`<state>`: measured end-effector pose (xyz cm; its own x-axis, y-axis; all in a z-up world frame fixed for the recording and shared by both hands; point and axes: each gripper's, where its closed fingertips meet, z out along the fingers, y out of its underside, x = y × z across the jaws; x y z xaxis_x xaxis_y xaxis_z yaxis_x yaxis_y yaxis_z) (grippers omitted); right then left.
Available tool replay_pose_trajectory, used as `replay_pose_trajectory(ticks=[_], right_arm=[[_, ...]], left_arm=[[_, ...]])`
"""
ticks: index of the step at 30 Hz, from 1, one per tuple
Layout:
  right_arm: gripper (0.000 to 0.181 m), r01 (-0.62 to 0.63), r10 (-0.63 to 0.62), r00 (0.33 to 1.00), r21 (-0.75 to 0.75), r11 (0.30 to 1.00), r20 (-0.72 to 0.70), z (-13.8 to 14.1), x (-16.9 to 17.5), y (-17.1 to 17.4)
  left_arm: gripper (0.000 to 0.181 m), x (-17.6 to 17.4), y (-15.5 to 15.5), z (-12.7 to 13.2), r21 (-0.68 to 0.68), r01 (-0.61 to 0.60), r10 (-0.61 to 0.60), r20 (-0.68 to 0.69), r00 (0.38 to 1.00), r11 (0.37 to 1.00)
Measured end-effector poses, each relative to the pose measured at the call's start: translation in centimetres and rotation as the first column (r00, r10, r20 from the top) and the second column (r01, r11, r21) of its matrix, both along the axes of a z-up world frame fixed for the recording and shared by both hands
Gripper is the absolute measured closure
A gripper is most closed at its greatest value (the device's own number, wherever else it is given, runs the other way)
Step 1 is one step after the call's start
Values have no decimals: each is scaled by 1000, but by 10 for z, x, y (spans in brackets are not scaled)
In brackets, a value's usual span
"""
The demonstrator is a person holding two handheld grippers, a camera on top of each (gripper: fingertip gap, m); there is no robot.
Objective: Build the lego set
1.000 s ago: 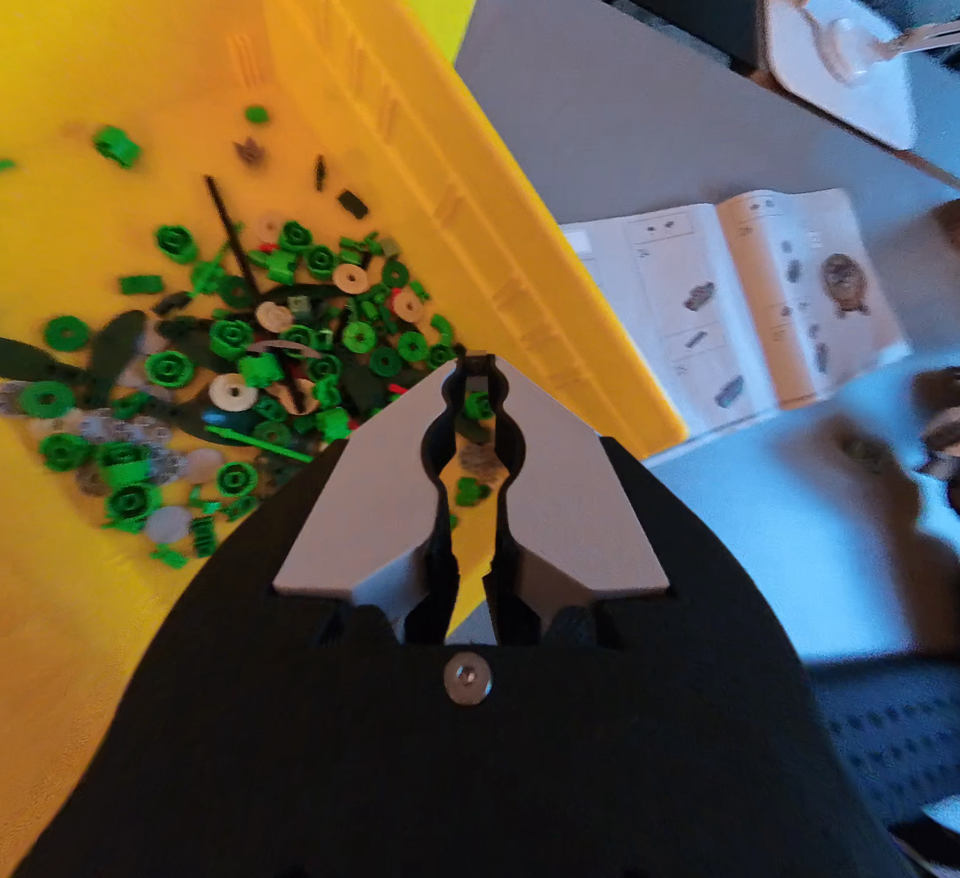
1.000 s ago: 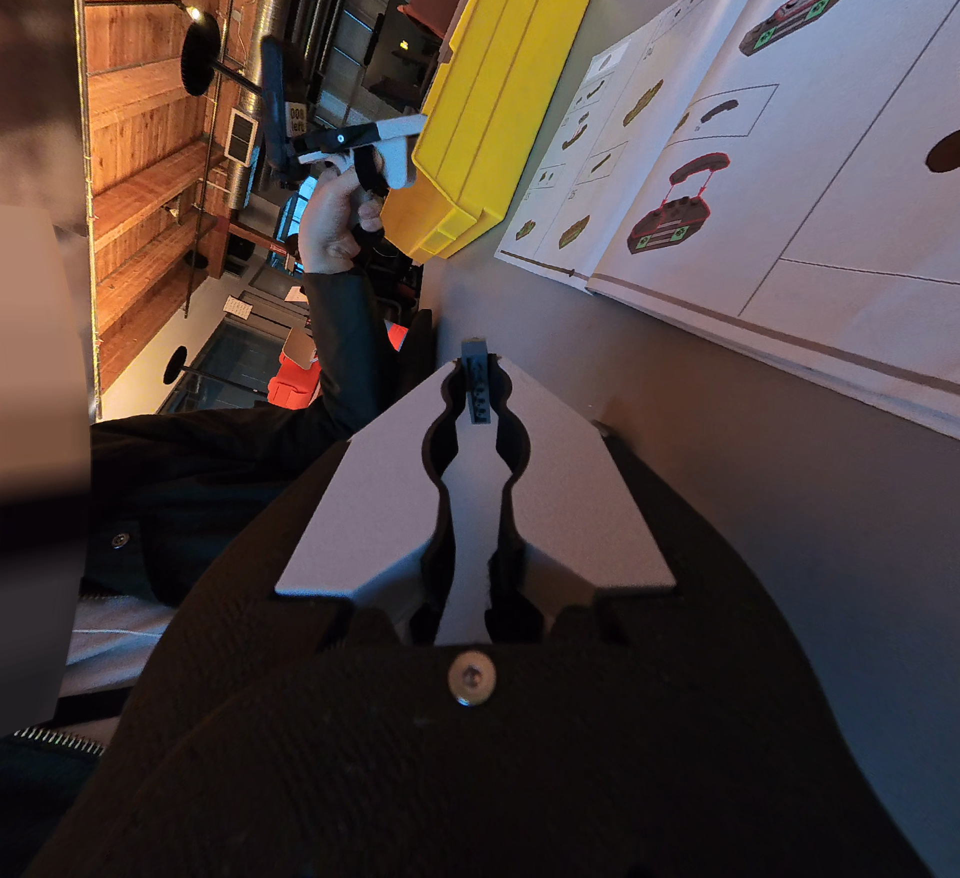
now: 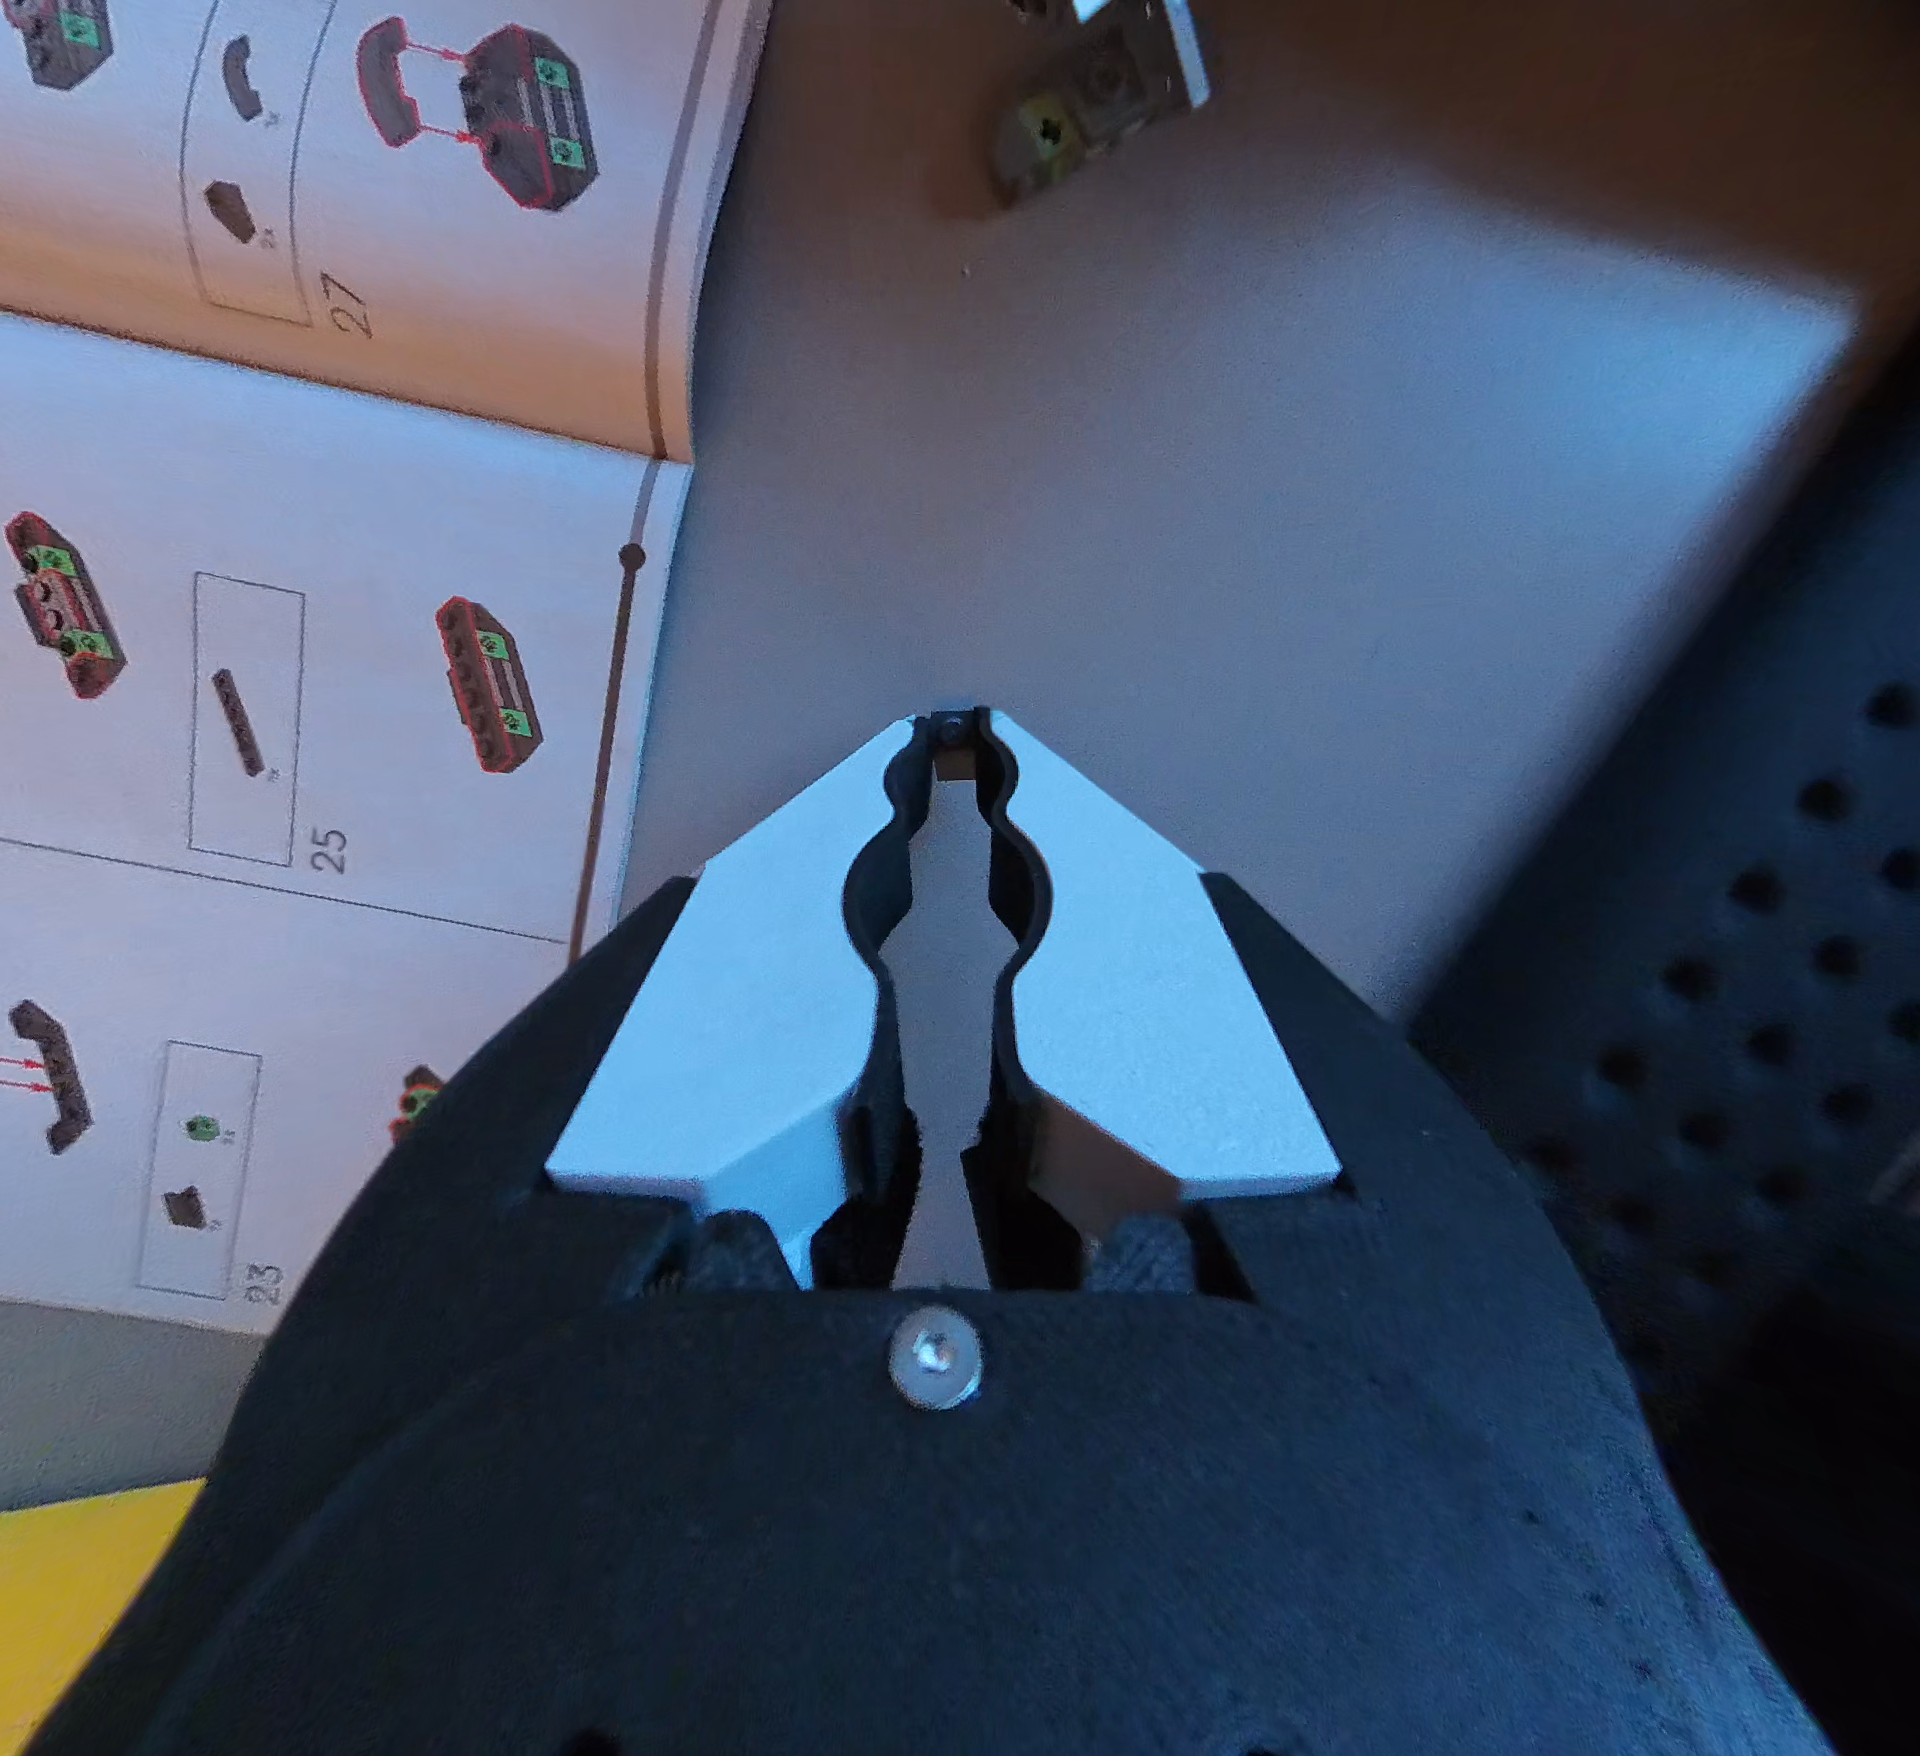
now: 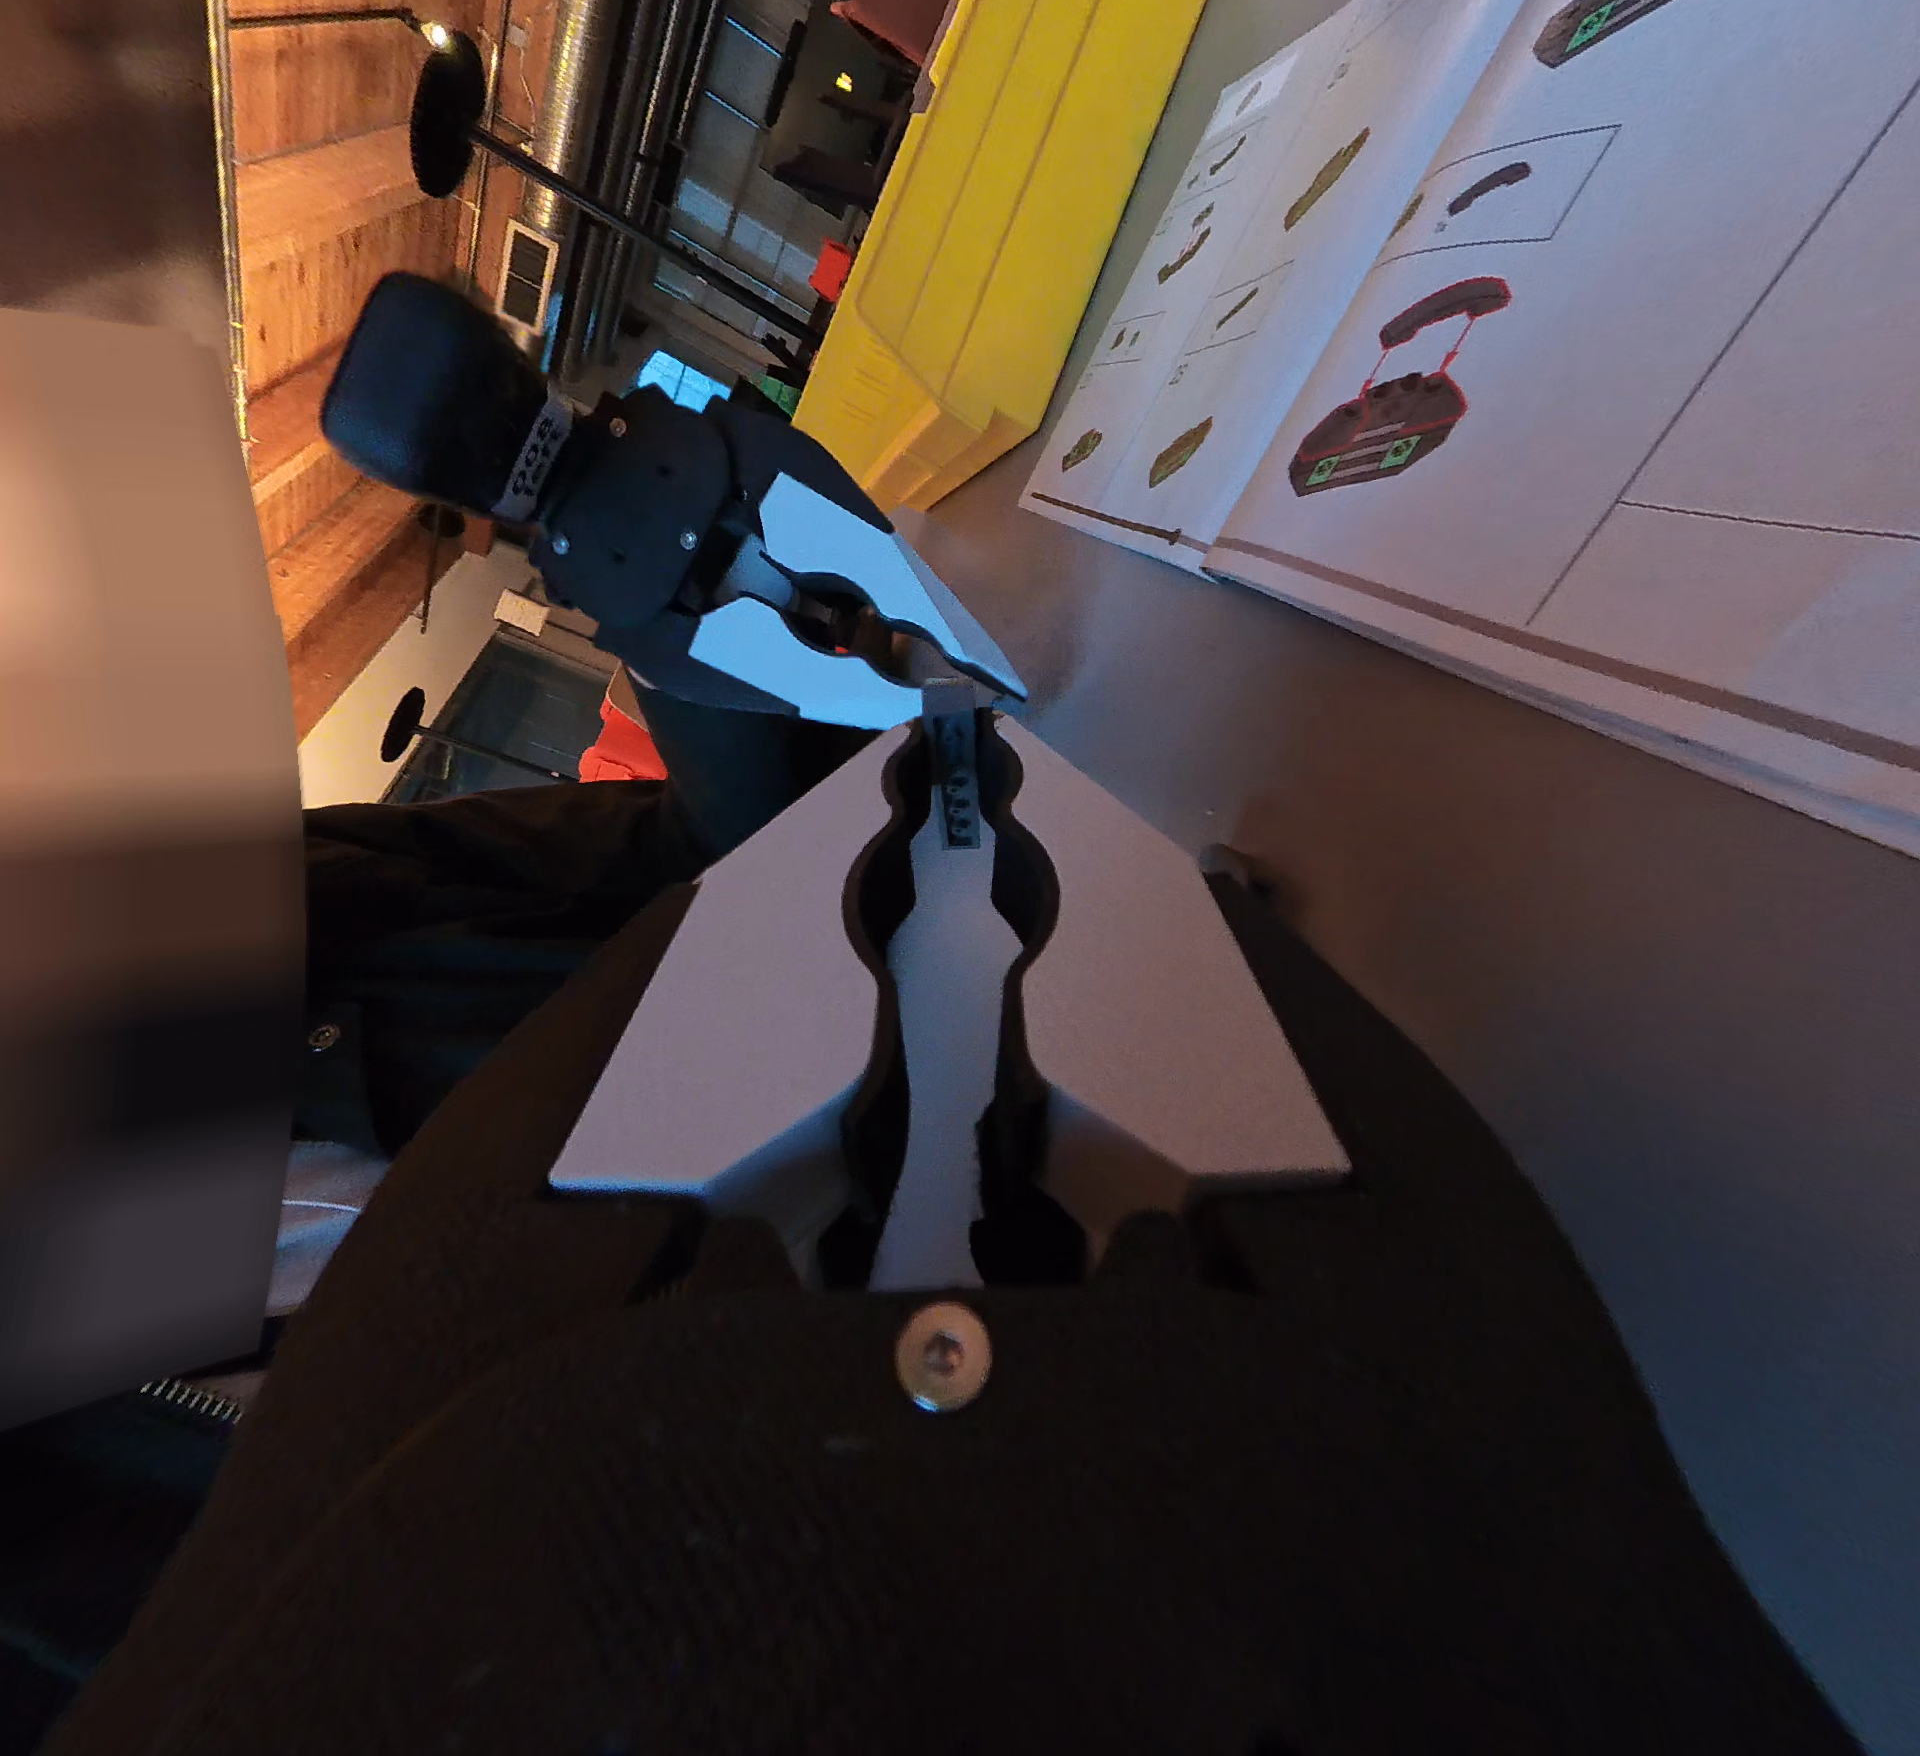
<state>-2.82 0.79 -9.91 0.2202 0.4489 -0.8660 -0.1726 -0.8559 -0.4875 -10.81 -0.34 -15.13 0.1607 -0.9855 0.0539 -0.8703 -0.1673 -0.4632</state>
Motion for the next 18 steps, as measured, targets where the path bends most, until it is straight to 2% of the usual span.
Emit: replay_pose_trajectory(ticks=[4,5,6,9,11,12,14,15,16,18], right_arm=[[175,2,-2,1000,1,1000,1,0,0,0],[175,3,-3,1000,2,1000,1,1,0,0],[175,4,-4,1000,4,1000,0,1,1,0],[175,5,-5,1000,10,1000,-2,3,1,0],[175,0,0,1000,17,1000,-5,5,0,-1],[175,-7,7,1000,22,1000,-6,6,-2,-2],[175,-33,33,999,51,998,4,8,-8,-6],[175,-56,56,998,72,996,7,10,-12,-9],[175,-83,83,997,90,992,9,12,-18,-13],[175,-132,131,991,120,984,18,15,-30,-20]], left_arm=[[173,-3,-4,-11,-3,31,-31,-39,999,1000],[163,-3,-6,-9,-20,36,-37,-21,999,999],[153,-4,-7,-5,-46,41,-41,5,999,998],[148,-3,8,28,-144,-21,51,210,976,989],[145,-1,22,62,-253,-48,150,401,903,966],[144,0,28,81,-314,-40,201,500,842,949],[150,3,29,115,-438,51,281,656,701,897],[153,5,25,125,-486,111,304,692,655,867],[154,9,19,127,-522,156,314,697,644,839],[153,21,10,118,-550,191,304,680,667,813]])
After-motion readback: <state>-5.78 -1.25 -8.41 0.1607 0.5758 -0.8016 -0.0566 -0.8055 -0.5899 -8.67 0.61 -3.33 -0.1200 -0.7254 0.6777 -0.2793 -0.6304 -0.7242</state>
